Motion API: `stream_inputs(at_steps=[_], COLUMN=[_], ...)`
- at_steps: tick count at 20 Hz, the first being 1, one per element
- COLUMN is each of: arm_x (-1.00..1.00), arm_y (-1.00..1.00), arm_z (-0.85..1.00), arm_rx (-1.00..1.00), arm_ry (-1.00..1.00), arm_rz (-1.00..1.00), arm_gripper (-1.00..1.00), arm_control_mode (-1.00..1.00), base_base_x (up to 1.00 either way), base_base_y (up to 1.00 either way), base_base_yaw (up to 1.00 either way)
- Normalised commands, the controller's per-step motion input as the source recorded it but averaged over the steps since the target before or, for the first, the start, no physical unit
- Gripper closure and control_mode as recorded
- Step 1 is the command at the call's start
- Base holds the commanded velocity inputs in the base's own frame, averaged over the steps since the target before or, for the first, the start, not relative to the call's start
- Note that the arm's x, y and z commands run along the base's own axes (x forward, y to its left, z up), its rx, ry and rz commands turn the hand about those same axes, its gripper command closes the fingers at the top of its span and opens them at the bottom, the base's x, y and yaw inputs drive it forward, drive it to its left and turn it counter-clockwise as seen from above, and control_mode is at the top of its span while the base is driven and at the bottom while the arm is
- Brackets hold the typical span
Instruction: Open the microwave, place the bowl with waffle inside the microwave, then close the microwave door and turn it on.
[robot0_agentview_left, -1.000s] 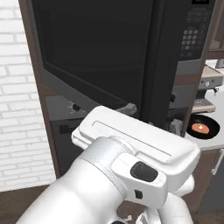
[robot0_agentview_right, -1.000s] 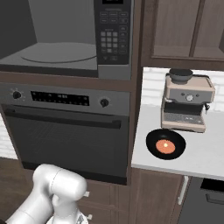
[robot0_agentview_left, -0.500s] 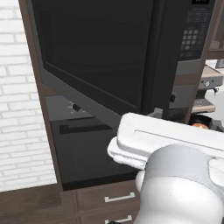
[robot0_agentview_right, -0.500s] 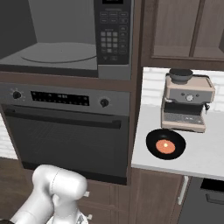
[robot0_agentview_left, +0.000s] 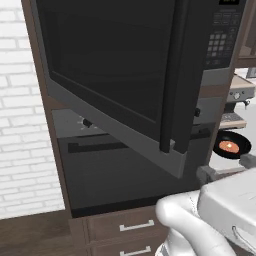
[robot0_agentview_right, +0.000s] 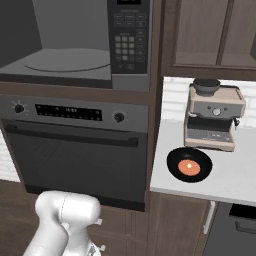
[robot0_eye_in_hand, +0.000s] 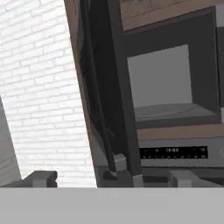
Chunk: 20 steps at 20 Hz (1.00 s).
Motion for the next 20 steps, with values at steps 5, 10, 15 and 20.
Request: stream_inputs(at_steps=[5,10,15,20], arm_x=[0.22,0.54,0.51,0.64], arm_y=[-0.08,-0.57,-0.79,-0.19], arm_z=[-0.11,0.00,-0.01,-0.05], arm_rx=[0.08,0.13,0.07,0.01], arm_ry=[0.08,0.01,0.01,0.11], arm_rz=[0.85,0.60,0.48,0.21], arm_gripper=[-1.00,-1.00,-1.00,-1.00], arm_control_mode=[-1.00,-1.00,-1.00,-1.00], base_base_x=[0.00,0.00,0.00,0.00], base_base_y=[0.00,0.00,0.00,0.00], base_base_yaw=[0.00,0.00,0.00,0.00])
